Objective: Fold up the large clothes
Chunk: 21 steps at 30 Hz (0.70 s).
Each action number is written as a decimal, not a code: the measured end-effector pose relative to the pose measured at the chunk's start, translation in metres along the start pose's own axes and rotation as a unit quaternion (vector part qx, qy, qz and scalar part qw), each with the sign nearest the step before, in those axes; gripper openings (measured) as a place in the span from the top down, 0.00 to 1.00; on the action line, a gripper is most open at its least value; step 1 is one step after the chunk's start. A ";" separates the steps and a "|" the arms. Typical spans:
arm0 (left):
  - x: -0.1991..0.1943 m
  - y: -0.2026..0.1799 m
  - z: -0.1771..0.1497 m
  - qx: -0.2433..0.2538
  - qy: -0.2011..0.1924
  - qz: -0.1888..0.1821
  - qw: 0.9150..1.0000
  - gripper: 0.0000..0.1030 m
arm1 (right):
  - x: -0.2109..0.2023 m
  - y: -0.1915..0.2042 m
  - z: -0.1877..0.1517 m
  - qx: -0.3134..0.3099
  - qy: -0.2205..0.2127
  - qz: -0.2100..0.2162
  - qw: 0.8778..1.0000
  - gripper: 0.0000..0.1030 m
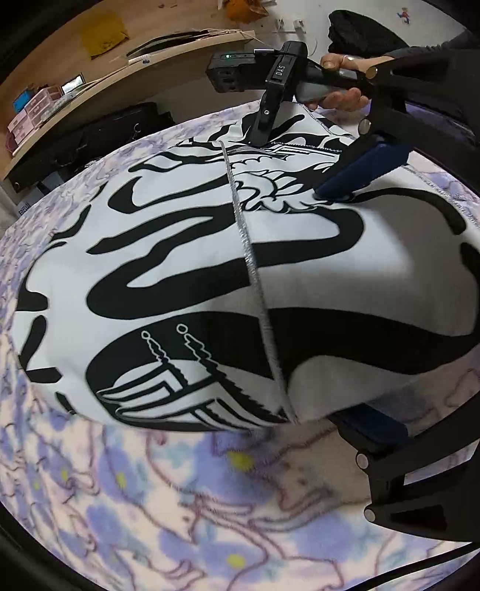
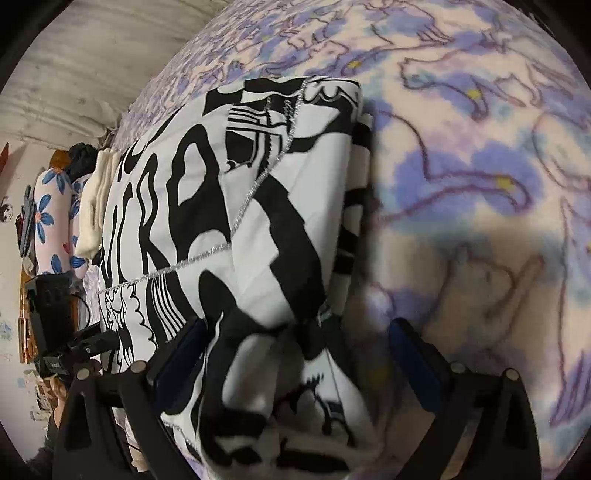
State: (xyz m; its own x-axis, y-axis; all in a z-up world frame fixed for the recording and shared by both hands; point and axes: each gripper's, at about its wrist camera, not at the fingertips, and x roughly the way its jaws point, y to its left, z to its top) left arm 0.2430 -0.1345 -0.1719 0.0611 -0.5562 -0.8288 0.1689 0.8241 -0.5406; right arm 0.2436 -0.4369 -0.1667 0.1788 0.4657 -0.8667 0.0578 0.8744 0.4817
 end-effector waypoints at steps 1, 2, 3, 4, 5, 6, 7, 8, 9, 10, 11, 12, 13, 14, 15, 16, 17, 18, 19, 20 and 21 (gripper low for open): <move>0.003 0.001 0.001 0.001 0.003 -0.001 1.000 0.00 | 0.001 0.001 0.002 -0.008 -0.001 0.007 1.000 0.03; 0.005 0.001 0.003 0.002 0.006 -0.001 1.000 0.00 | 0.003 0.004 0.005 -0.014 -0.002 0.014 1.000 0.04; 0.007 0.002 0.005 0.002 0.008 -0.001 1.000 0.00 | 0.005 0.005 0.008 -0.022 -0.003 0.024 0.999 0.04; 0.009 0.003 0.006 0.002 0.009 -0.003 1.000 0.00 | 0.007 0.007 0.012 -0.027 -0.002 0.031 0.999 0.06; 0.010 0.004 0.008 0.002 0.009 -0.007 1.000 0.00 | 0.009 0.008 0.014 -0.029 0.000 0.037 0.999 0.07; 0.012 0.005 0.009 0.003 0.008 -0.009 1.000 0.00 | 0.012 0.009 0.017 -0.031 0.002 0.041 0.999 0.08; 0.014 0.006 0.011 0.004 0.007 -0.015 1.000 0.00 | 0.016 0.010 0.021 -0.034 0.006 0.044 0.998 0.08; 0.016 0.007 0.012 0.004 0.006 -0.019 1.000 0.00 | 0.020 0.011 0.024 -0.035 0.009 0.048 0.998 0.08; 0.018 0.010 0.013 0.003 0.005 -0.026 1.000 0.00 | 0.023 0.010 0.026 -0.036 0.011 0.052 0.998 0.08; 0.019 0.013 0.015 -0.001 0.006 -0.032 0.999 0.00 | 0.025 0.010 0.027 -0.036 0.010 0.055 0.998 0.08; 0.021 0.015 0.017 -0.005 0.006 -0.036 0.999 0.00 | 0.027 0.011 0.027 -0.036 0.009 0.058 0.998 0.08; 0.022 0.016 0.018 -0.007 0.005 -0.037 0.999 0.00 | 0.028 0.012 0.027 -0.037 0.006 0.060 0.998 0.08; 0.022 0.016 0.020 -0.007 0.003 -0.036 0.999 0.00 | 0.029 0.014 0.026 -0.040 0.002 0.058 0.998 0.08; 0.021 0.017 0.021 -0.004 0.001 -0.032 0.999 0.00 | 0.029 0.017 0.024 -0.043 -0.001 0.055 0.998 0.12; 0.019 0.014 0.022 0.000 -0.006 -0.024 1.000 0.01 | 0.028 0.020 0.022 -0.046 -0.003 0.054 0.997 0.16; 0.019 0.008 0.025 0.006 -0.013 -0.017 1.000 0.06 | 0.028 0.023 0.021 -0.046 -0.007 0.053 0.998 0.24; 0.017 0.003 0.025 0.015 -0.020 -0.003 1.000 0.10 | 0.027 0.027 0.019 -0.046 -0.010 0.050 0.998 0.32; 0.014 -0.003 0.024 0.021 -0.031 0.012 0.999 0.13 | 0.026 0.031 0.018 -0.047 -0.013 0.043 0.998 0.35; 0.009 -0.010 0.022 0.034 -0.046 0.026 0.998 0.21 | 0.023 0.037 0.015 -0.049 -0.020 0.036 0.998 0.39; 0.004 -0.017 0.018 0.049 -0.061 0.038 0.996 0.30 | 0.020 0.042 0.013 -0.053 -0.025 0.032 0.998 0.44; -0.001 -0.024 0.014 0.067 -0.076 0.050 0.994 0.34 | 0.018 0.046 0.011 -0.055 -0.029 0.036 0.997 0.49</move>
State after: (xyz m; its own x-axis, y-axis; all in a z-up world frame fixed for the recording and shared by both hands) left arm 0.2529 -0.1556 -0.1557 0.2300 -0.4905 -0.8405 0.2835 0.8600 -0.4243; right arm 0.2606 -0.3900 -0.1584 0.2362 0.5210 -0.8202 -0.0645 0.8507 0.5217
